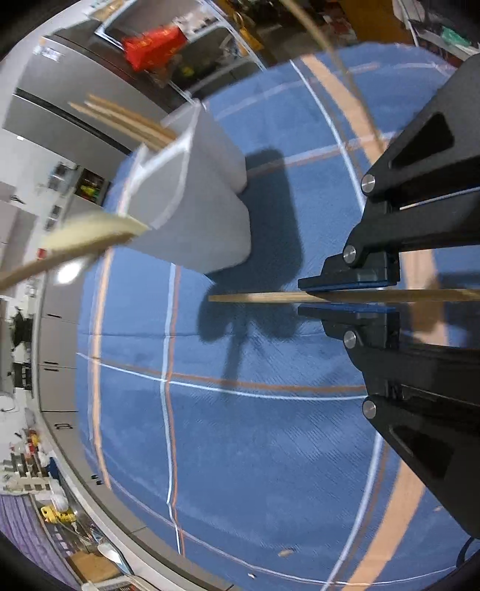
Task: Organize utensils
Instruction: 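Lower the held chopsticks toward the holder compartments with both tools, then insert the left tool's chopstick into the holder while the right tool inserts its chopstick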
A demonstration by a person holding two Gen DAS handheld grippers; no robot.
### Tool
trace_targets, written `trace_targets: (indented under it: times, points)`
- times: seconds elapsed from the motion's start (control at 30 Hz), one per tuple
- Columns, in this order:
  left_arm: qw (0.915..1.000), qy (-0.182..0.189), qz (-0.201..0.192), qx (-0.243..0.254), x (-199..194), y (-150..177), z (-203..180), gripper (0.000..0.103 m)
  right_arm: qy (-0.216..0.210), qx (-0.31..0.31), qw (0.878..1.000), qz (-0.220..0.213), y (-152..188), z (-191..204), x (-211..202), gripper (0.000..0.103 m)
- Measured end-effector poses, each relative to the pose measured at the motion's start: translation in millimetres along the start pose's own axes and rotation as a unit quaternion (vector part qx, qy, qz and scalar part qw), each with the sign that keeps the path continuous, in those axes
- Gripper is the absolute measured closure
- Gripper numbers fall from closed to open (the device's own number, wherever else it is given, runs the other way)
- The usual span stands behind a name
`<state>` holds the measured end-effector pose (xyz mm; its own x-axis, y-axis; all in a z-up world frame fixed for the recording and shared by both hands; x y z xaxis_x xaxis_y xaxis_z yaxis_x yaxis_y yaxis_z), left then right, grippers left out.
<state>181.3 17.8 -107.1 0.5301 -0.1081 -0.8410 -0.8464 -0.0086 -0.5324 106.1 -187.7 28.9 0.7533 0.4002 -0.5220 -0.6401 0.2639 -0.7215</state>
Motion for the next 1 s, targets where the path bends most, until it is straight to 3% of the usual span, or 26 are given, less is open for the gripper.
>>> trace_targets:
  times: [0.47,0.83,1.0]
  points:
    - [0.9898,0.044,-0.134,-0.023,-120.7,-21.1,-12.2,0.097,-0.003,-0.053,0.998,-0.016,-1.5,33.5,-19.3,0.097]
    - [0.9687,0.066,-0.239,-0.02,-188.8,-98.5,-40.7,0.097,-0.005,-0.084,0.995,-0.051,-43.9,53.8,-37.8,0.097]
    - [0.9601,0.055,-0.274,-0.013,-190.6,-141.2,-60.9,0.097,0.0,-0.091,0.993,-0.078,-79.9,56.8,-36.8,0.096]
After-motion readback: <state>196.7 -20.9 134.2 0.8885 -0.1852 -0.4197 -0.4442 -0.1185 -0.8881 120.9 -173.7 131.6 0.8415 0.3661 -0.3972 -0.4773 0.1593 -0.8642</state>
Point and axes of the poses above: each gripper's, at about its wrist camera, not at the fingertips, and x roughly the way its jaws point, z to its left, y to its underside, the point moved 9 cm from there along x, roughly the way its jaws point, and after that the axes turned 9 degrees about -y, right-handed, at the moved point
